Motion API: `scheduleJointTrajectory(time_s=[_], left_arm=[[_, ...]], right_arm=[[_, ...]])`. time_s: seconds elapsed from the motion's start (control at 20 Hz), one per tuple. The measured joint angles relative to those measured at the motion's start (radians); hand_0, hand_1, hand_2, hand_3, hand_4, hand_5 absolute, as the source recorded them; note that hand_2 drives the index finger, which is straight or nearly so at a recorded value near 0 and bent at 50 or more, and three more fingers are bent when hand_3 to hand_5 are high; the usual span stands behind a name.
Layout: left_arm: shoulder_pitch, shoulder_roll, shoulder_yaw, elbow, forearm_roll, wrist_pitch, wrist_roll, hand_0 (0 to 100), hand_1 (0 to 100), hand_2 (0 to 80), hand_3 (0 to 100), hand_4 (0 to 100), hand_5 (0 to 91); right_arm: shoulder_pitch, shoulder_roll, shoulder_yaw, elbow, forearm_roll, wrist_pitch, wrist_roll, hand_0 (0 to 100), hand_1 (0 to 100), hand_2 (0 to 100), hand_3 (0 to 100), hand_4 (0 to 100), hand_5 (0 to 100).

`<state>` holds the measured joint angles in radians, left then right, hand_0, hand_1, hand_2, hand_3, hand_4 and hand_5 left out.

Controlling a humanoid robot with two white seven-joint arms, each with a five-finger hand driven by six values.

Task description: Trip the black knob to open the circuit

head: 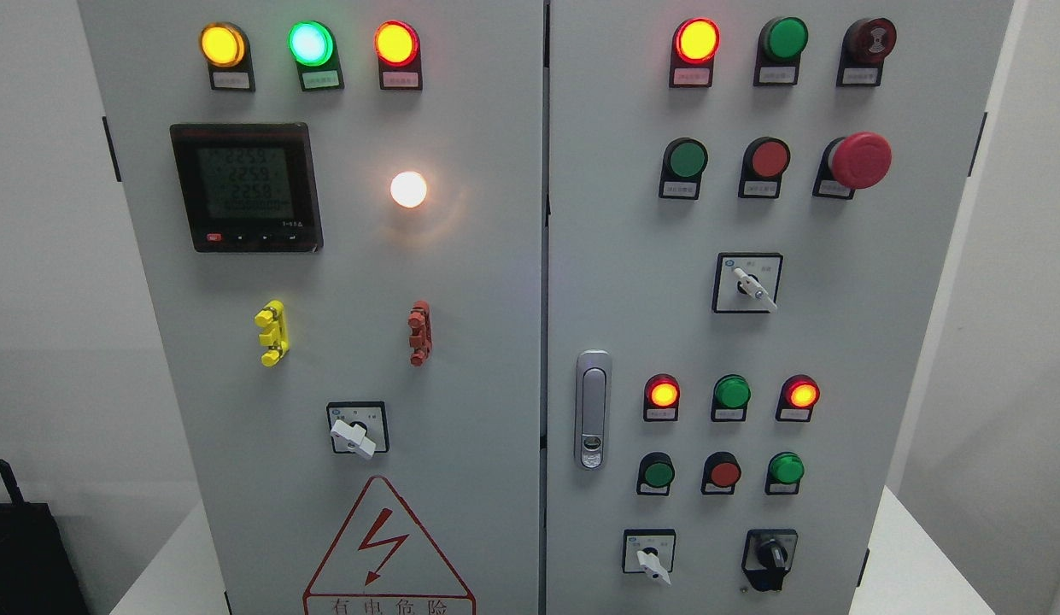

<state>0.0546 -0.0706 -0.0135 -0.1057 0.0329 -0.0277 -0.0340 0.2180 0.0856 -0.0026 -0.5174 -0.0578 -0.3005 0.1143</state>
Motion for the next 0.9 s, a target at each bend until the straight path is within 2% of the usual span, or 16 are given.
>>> scheduleJointTrajectory(time_s=[0.05,0.1,0.2,0.4,0.5,0.55,0.65,0.75,0.9], left_arm=[[0.0,0.0,0.0,0.0,0.0,0.0,0.0,12,39,0.0,0,0,0.0],[0.0,0.0,0.0,0.0,0.0,0.0,0.0,12,39,0.0,0,0,0.0],[0.0,0.0,0.0,0.0,0.0,0.0,0.0,12,39,0.0,0,0,0.0],[0.0,0.0,0.0,0.0,0.0,0.0,0.0,12,39,0.0,0,0,0.0],[0.0,0.0,0.0,0.0,0.0,0.0,0.0,12,39,0.0,0,0,0.0],[0.0,0.0,0.0,0.0,0.0,0.0,0.0,12,39,0.0,0,0,0.0],[0.0,0.0,0.0,0.0,0.0,0.0,0.0,12,39,0.0,0,0,0.0],[0.0,0.0,0.0,0.0,0.0,0.0,0.0,12,39,0.0,0,0,0.0],[0.0,0.0,0.0,0.0,0.0,0.0,0.0,12,39,0.0,0,0,0.0]], right_arm=[[0.0,0.0,-0.002,-0.001,0.0,-0.036,-0.001,23,50,0,44,28,8],[0.0,0.0,-0.002,-0.003,0.0,-0.071,-0.002,24,50,0,45,29,9],[0.001,0.0,-0.002,-0.018,0.0,-0.116,-0.002,23,51,0,54,35,16],[0.004,0.0,-0.003,-0.065,0.0,-0.169,-0.003,23,54,0,59,42,25],[0.007,0.0,-0.01,-0.089,0.0,-0.197,-0.003,23,55,0,63,50,31],[0.007,0.0,-0.017,-0.098,0.0,-0.21,-0.003,22,56,0,65,55,37],[0.008,0.0,-0.027,-0.122,-0.001,-0.253,-0.003,26,56,0,68,59,43],[0.02,0.0,-0.028,-0.158,-0.001,-0.283,-0.004,37,58,0,71,63,50],[0.043,0.0,-0.029,-0.227,-0.001,-0.295,-0.006,49,61,0,73,66,57]])
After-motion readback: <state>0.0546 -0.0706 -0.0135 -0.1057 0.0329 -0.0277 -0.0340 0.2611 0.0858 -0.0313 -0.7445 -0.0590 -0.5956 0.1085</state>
